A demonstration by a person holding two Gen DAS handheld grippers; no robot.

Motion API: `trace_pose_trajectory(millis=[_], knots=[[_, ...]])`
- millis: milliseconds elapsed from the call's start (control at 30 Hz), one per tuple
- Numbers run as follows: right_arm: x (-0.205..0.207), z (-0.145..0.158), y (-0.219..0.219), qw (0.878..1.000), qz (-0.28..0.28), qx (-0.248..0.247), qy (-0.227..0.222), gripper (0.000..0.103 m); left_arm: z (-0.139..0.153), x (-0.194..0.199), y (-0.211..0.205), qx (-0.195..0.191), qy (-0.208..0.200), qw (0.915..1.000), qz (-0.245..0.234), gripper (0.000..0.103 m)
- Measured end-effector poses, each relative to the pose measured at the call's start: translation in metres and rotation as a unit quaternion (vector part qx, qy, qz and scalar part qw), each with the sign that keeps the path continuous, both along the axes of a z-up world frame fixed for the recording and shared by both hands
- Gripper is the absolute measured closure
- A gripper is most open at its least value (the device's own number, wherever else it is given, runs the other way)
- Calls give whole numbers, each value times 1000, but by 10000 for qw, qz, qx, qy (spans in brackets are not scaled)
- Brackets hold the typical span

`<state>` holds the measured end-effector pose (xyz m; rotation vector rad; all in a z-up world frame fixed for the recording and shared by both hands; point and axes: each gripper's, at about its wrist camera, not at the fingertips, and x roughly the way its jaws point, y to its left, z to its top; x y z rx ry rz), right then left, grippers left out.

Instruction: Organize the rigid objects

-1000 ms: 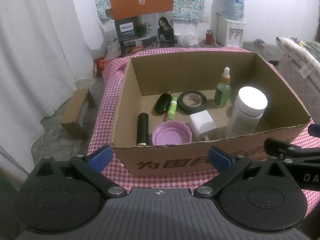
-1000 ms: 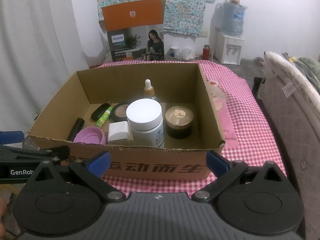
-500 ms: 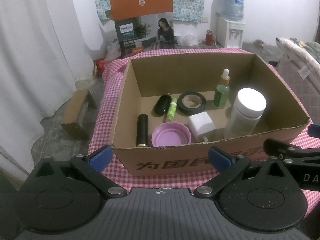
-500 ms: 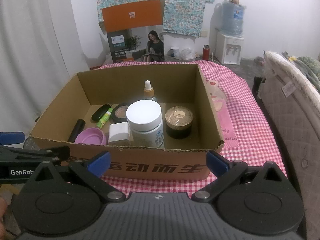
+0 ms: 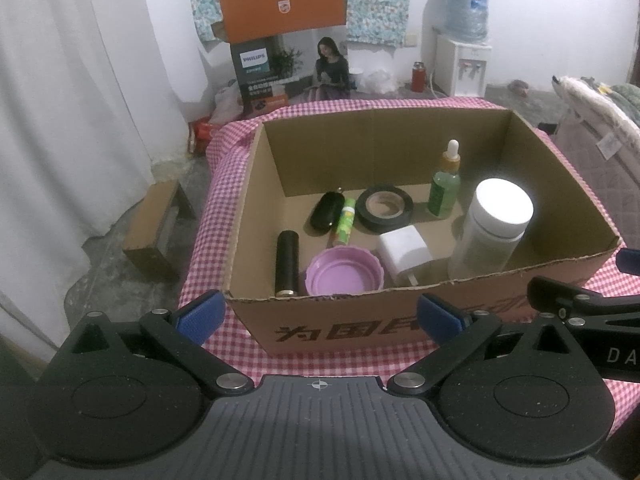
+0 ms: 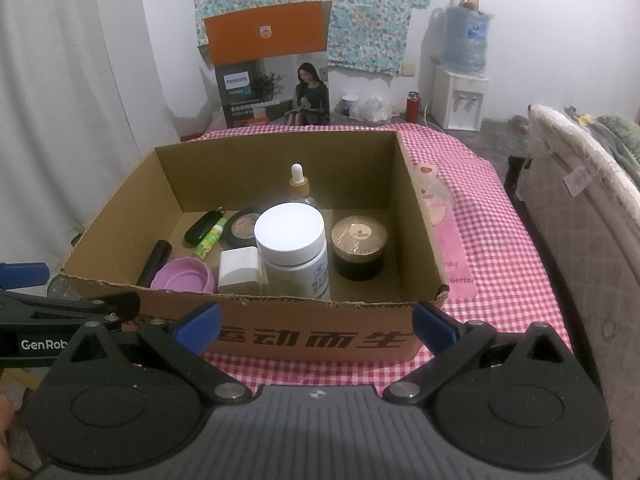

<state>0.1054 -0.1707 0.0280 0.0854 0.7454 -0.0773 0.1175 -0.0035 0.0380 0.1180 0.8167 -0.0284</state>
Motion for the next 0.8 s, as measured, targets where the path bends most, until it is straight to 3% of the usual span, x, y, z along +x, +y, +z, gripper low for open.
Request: trace_pose_trajectory(millis=[800], knots=[[-1,1,1,10000,-17,-22,5,0,0,3,5,-80,56,9999,-22,0]])
